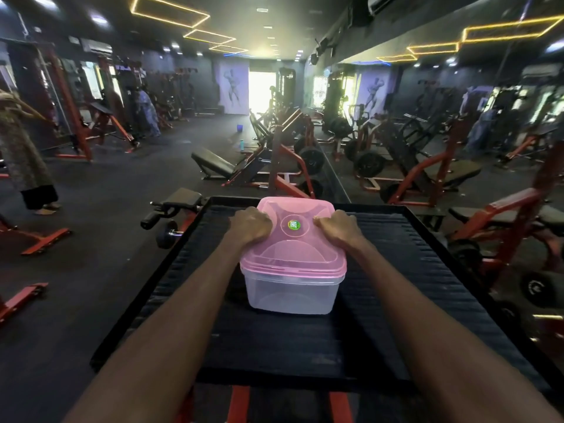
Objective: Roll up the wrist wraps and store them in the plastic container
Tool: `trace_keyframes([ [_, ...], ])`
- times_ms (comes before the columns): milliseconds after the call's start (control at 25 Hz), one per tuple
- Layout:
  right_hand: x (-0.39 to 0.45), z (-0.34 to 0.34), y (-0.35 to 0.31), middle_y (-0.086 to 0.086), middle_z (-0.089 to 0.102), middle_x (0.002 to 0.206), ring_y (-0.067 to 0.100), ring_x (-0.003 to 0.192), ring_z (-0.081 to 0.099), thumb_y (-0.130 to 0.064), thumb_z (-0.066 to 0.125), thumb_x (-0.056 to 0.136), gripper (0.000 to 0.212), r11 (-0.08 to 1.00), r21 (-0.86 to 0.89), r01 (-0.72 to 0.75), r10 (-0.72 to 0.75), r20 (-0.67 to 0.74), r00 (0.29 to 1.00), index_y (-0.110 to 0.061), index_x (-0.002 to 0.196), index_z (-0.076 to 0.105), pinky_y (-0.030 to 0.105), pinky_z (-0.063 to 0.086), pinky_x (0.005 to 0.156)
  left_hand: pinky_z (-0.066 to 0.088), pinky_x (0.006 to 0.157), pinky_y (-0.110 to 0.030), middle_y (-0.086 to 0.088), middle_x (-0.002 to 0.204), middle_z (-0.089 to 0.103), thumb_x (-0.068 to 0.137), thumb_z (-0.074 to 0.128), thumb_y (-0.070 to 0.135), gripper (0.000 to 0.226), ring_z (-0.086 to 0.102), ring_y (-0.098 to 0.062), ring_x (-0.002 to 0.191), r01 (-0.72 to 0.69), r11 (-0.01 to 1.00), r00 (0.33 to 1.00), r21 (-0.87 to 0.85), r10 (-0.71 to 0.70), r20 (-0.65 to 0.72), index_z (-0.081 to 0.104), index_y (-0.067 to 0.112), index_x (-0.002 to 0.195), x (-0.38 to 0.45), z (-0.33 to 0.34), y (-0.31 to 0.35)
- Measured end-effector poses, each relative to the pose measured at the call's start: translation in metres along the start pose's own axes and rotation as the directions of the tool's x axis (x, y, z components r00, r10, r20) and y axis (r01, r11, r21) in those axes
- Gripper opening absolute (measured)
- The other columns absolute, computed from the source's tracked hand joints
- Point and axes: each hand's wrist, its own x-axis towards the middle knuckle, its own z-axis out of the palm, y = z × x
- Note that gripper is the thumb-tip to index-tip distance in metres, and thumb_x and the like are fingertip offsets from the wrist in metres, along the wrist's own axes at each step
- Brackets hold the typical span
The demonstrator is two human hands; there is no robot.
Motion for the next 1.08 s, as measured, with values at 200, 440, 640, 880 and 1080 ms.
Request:
trace_keyframes([
  [200,0.018,-0.027,0.033,0.021,0.056,0.139,0.037,0.119,0.058,-0.054,0.047,0.090,0.060,1.000,-0.008,-0.029,0.030,0.016,0.999,-0.011,0.130,0.061,0.051,0.050,0.101,0.044,0.096,-0.039,-0.023,0.136,0.057,0.105,0.036,0.025,0.044,0.056,-0.037,0.123,-0.013,1.000,1.000,0.013,0.013,0.011,0.055,-0.005,0.132,-0.007,0.022,0.042],
  [440,0.025,-0.034,0.049,0.020,0.055,0.142,0.038,0.126,0.054,-0.050,0.050,0.090,0.060,0.999,-0.008,-0.039,0.039,0.012,0.999,-0.008,0.133,0.059,0.052,0.047,0.104,0.043,0.080,-0.036,-0.022,0.128,0.062,0.103,0.038,0.028,0.044,0.061,-0.036,0.112,-0.009,1.000,1.000,0.006,0.009,0.014,0.060,-0.004,0.125,-0.003,0.035,0.049],
  [640,0.027,-0.034,0.050,0.020,0.055,0.141,0.037,0.120,0.058,-0.052,0.051,0.085,0.064,0.998,-0.008,-0.059,0.059,0.033,0.998,-0.009,0.133,0.059,0.051,0.050,0.102,0.045,0.094,-0.037,-0.025,0.134,0.059,0.102,0.037,0.029,0.046,0.058,-0.039,0.119,-0.006,1.000,0.999,0.004,0.006,0.038,0.058,-0.005,0.127,-0.002,0.037,0.044],
  [880,0.016,-0.029,0.045,0.022,0.045,0.147,0.040,0.125,0.052,-0.056,0.041,0.093,0.068,0.983,-0.171,-0.059,0.057,-0.016,0.998,-0.009,0.141,0.051,0.051,0.044,0.103,0.041,0.083,-0.035,-0.025,0.131,0.059,0.103,0.039,0.028,0.045,0.059,-0.037,0.114,-0.022,0.998,1.000,-0.058,0.023,0.012,0.057,-0.007,0.125,-0.006,0.042,0.038],
  [1080,0.004,-0.027,0.046,0.018,0.061,0.127,0.036,0.110,0.061,-0.054,0.041,0.093,0.058,0.971,-0.237,-0.017,-0.004,-0.088,0.996,-0.009,0.125,0.061,0.048,0.051,0.094,0.041,0.084,-0.034,-0.024,0.130,0.060,0.101,0.041,0.027,0.043,0.058,-0.037,0.115,-0.020,0.998,0.999,-0.066,0.018,-0.028,0.059,-0.004,0.124,-0.014,0.041,0.038],
])
